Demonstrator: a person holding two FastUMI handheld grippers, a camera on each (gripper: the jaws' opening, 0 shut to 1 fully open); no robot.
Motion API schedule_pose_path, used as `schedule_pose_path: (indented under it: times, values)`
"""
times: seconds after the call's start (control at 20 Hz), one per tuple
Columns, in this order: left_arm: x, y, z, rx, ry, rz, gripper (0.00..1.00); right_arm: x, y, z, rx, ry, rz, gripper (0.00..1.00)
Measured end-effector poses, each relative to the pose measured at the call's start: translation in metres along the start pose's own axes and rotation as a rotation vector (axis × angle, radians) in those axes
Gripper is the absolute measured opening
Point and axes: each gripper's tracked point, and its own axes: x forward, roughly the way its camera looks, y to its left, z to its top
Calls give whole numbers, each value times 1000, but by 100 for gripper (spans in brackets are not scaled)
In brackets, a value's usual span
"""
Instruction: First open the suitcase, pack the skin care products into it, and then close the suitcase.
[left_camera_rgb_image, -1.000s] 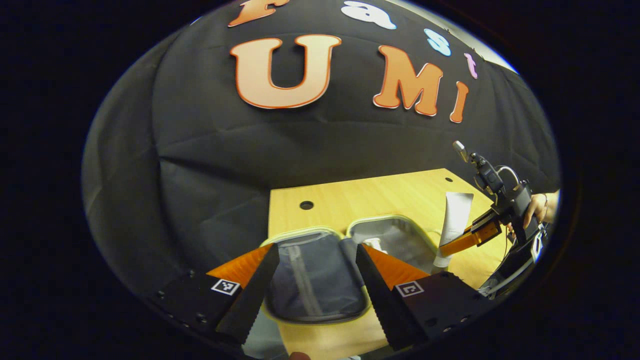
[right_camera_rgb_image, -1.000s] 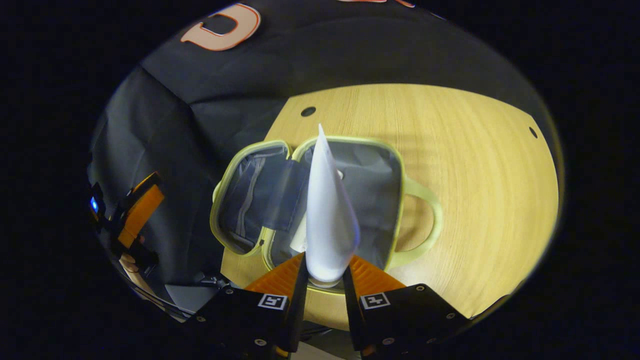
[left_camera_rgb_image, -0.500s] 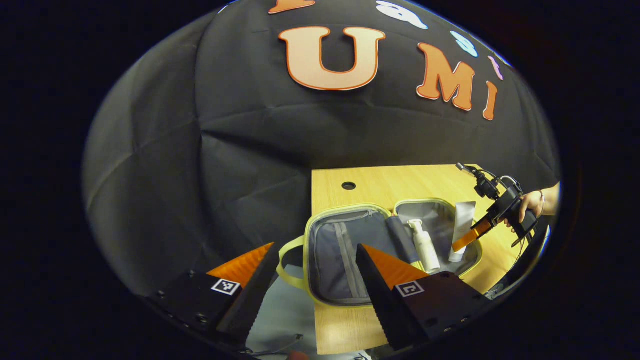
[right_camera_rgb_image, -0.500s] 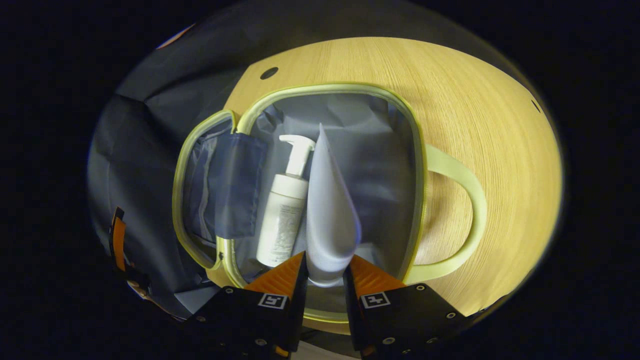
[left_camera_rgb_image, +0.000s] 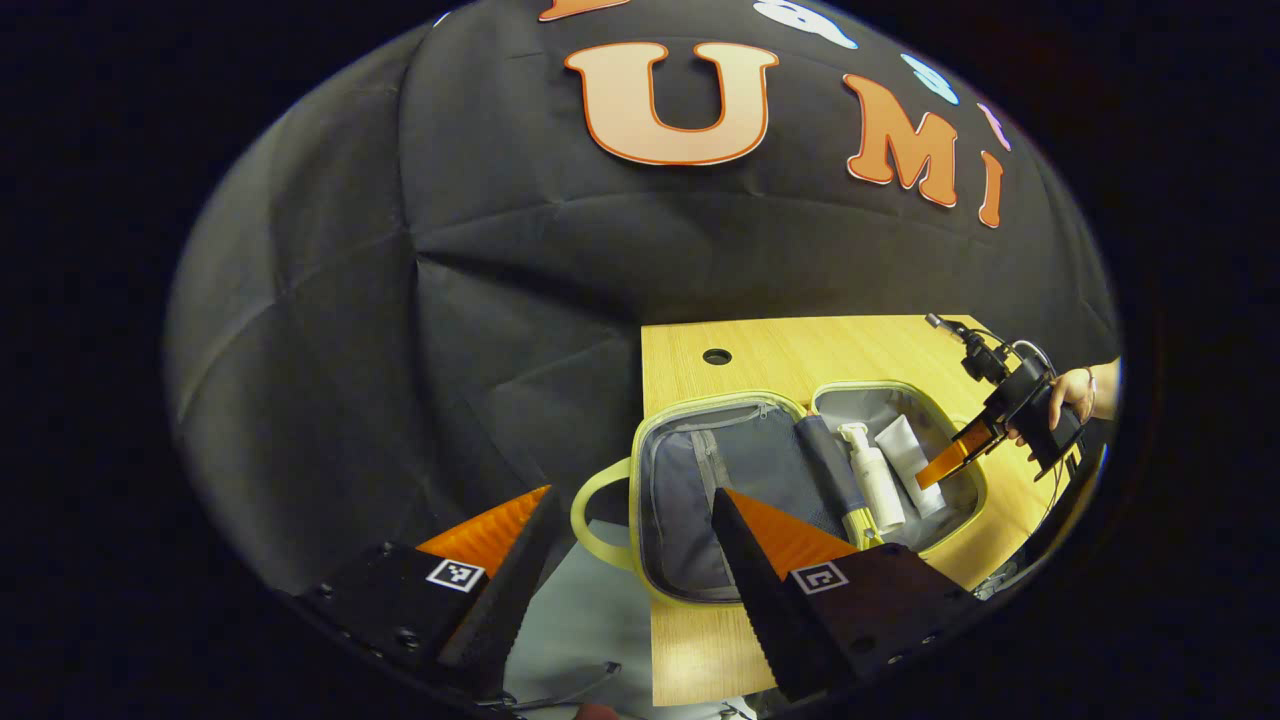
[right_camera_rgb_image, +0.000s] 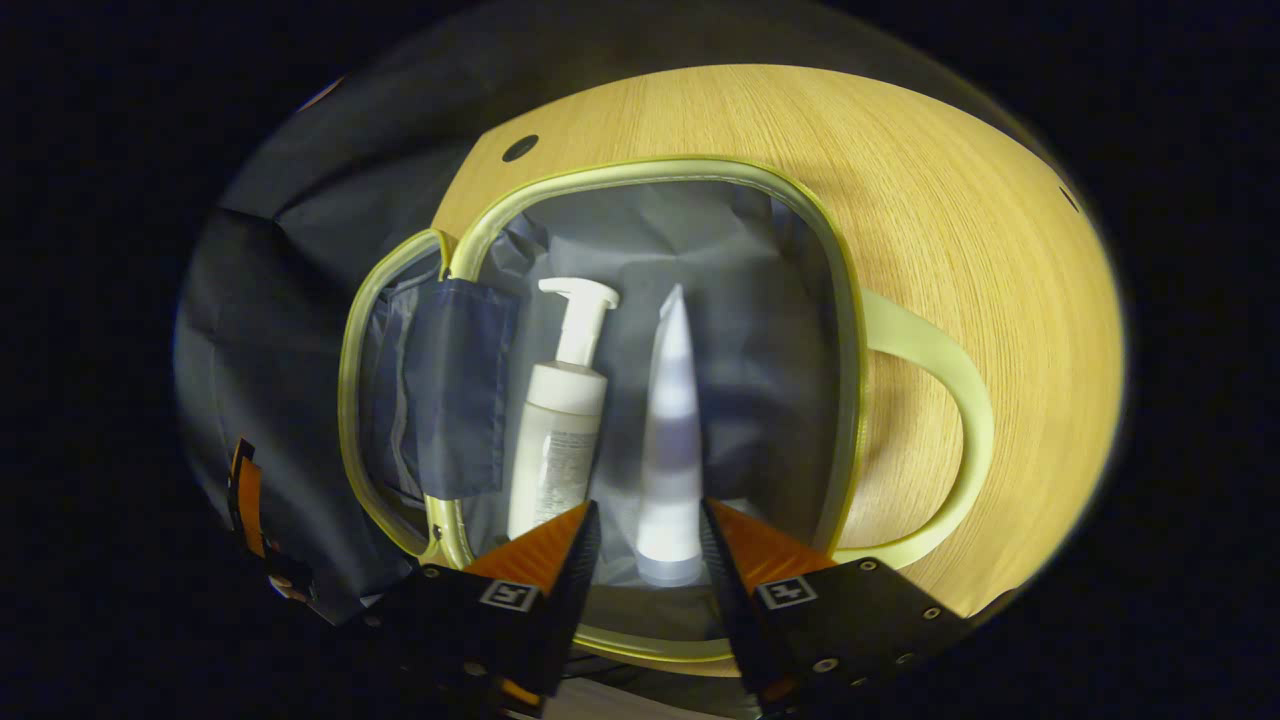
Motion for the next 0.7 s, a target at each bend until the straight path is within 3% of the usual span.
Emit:
schedule_pose_path:
  times: [0.1, 0.15, 0.3, 0.35, 0.4, 0.7]
  values:
    - [8, 11, -9, -30, 14, 7, 95, -12, 13, 5, -15, -55, 39, 89]
    - [14, 18, -13, -46, 15, 14, 95, -21, 17, 8, -29, -90, 54, 94]
    - [36, 46, -29, -113, 26, 31, 93, -47, 44, 15, -35, -183, 138, 96]
    - [45, 55, -35, -145, 30, 20, 93, -58, 53, 19, -26, -210, 172, 87]
    - [53, 65, -44, -181, 39, 15, 93, -66, 61, 22, -17, -238, 198, 95]
    - [125, 76, -102, -408, 134, -125, 97, -111, 54, 40, 18, -378, 205, 95]
